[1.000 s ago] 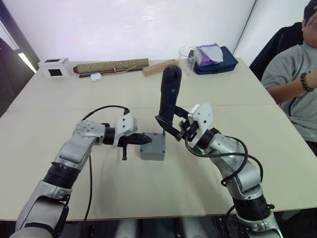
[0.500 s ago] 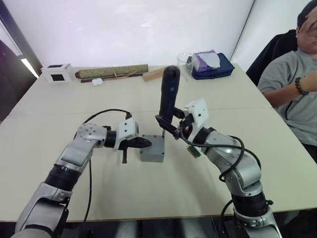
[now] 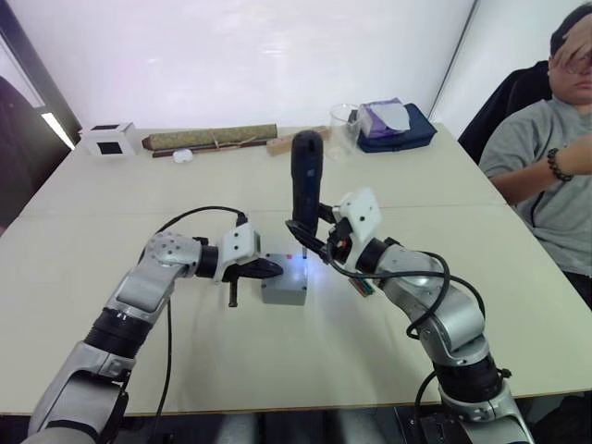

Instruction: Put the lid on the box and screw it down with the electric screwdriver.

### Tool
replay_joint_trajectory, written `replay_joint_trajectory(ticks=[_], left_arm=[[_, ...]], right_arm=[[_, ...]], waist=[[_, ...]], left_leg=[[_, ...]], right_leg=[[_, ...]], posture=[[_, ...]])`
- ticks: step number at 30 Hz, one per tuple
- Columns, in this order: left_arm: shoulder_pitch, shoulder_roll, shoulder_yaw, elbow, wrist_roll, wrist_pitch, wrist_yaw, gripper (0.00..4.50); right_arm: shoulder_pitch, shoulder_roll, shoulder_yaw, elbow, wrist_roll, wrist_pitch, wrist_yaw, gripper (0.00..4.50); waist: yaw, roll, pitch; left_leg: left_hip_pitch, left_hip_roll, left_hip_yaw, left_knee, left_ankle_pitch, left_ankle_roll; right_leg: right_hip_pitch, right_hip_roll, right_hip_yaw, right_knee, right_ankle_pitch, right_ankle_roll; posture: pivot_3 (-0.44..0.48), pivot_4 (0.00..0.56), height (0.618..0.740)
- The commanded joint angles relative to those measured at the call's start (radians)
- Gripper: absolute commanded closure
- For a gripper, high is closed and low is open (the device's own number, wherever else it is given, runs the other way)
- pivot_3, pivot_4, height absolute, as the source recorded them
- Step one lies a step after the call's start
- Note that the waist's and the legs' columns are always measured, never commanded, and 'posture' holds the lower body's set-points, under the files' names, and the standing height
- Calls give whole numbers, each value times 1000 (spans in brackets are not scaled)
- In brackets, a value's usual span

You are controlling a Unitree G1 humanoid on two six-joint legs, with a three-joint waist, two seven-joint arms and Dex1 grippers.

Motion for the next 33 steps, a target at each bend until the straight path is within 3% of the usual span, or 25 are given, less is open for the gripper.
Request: replay_joint_trajectory(ticks=[1, 6, 14, 18, 22, 24, 30, 33], left_arm=[[8, 3, -14, 15, 16, -1, -9, 4500], [8, 8, -8, 13, 11, -3, -13, 4500], [6, 18, 18, -57, -27, 19, -25, 4500], [-11, 39, 77, -153, -100, 72, -35, 4500], [0, 75, 120, -231, -168, 124, -51, 4500], [-1, 87, 150, -274, -218, 165, -54, 4500], [-16, 86, 183, -341, -288, 215, -29, 4500], [-29, 67, 194, -365, -324, 241, -2, 4500]], right_arm=[[32, -12, 22, 65, -12, 74, -2, 2324], [-56, -14, -62, -24, 42, 76, 0, 2324], [-306, -3, -331, -164, 317, 348, -79, 2324], [-409, -172, -425, -138, 338, 658, -135, 2324], [-460, -296, -425, -110, 336, 899, -148, 2324], [-460, -408, -386, -44, 397, 958, -113, 2324], [-445, -610, -267, 164, 537, 974, -135, 2324], [-432, -626, -222, 254, 554, 974, -156, 2324]], waist=[[1, 0, 0], [1, 1, 2], [3, 6, 21], [8, 5, 24], [6, 7, 28], [2, 10, 30], [1, 11, 36], [-2, 10, 37]], left_leg=[[0, 0, 0, 0, 0, 0], [-2, 0, 0, 0, 0, 0], [-14, 1, 0, 1, 0, 0], [-22, 0, -2, 1, 0, 0], [-25, 0, -1, -2, 0, 1], [-35, -1, 0, -1, 0, 1], [-39, -2, 0, -1, 0, 1], [-39, -2, 0, 0, 0, 1]], right_leg=[[0, 0, 0, 0, 0, 0], [-2, 0, 0, -1, 0, 0], [-14, -2, 0, 1, 1, 1], [-21, -2, -2, 1, 3, 5], [-23, -4, -3, -1, 3, 4], [-34, -5, -2, 0, 3, 5], [-39, -3, -2, 1, 3, 5], [-39, -2, -2, 1, 3, 5]], posture=[[0, 150, 736], [0, 150, 736], [0, 150, 736], [0, 150, 736], [0, 150, 736], [0, 150, 736], [0, 150, 736], [0, 150, 736]])
